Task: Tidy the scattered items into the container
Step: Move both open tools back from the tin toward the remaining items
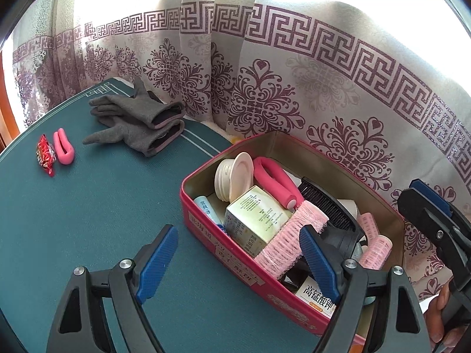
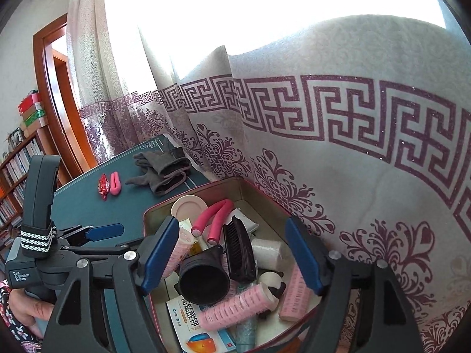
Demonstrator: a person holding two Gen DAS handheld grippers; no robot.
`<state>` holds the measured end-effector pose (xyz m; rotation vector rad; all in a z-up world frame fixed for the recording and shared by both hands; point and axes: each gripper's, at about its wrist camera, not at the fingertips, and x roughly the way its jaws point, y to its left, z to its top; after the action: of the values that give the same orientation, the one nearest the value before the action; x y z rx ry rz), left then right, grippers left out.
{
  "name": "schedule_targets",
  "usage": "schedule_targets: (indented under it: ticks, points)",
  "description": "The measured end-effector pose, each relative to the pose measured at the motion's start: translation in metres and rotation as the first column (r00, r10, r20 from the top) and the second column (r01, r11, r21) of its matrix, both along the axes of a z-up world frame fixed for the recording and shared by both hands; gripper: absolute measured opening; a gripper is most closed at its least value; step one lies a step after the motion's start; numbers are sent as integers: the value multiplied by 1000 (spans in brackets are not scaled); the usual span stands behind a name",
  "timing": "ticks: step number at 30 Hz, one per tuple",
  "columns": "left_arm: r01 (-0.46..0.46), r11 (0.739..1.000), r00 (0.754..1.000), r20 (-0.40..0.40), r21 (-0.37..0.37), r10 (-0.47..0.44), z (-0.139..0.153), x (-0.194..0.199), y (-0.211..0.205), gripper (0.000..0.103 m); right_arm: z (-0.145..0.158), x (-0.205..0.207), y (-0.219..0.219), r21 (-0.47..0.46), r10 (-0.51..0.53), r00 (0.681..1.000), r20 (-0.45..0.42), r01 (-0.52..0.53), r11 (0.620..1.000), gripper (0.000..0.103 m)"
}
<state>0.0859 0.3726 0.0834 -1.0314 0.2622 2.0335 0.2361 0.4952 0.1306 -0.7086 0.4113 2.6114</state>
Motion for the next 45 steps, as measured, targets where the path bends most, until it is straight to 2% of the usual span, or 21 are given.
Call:
schedule_targets:
  ticks: [7,11,14,17,21,31,45]
  points:
    - [30,997,999,-36,-72,-33,-13,4,19,86,-1,0,0,-5,1,1000,3,-1,1000,79]
    - [2,994,999,-38,-111,-7,-25,-7,24,86,-1,0,0,-4,0,1000,2,0,1000,79]
    - [1,997,1000,12,-77,-1,-25,-14,17,86,-1,-1,1,-9,-1,1000,0,1,1000,79]
    - [6,997,1000,-16,-74,-8,-19,-10,13,86,-4,-2,2,-19,-1,1000,5,2,1000,79]
    - [-4,999,1000,-12,-45,4,-10,-14,4,86,-4,-3,0,-16,2,1000,8,-2,1000,79]
    - [-92,996,996,14,3,92,-3,-33,-36,86,-4,-6,-7,-23,11,1000,6,-11,1000,79]
    - [-248,969,968,33,-4,248,-9,-71,-93,86,-5,-13,-25,-60,54,999,-1,-54,997,79]
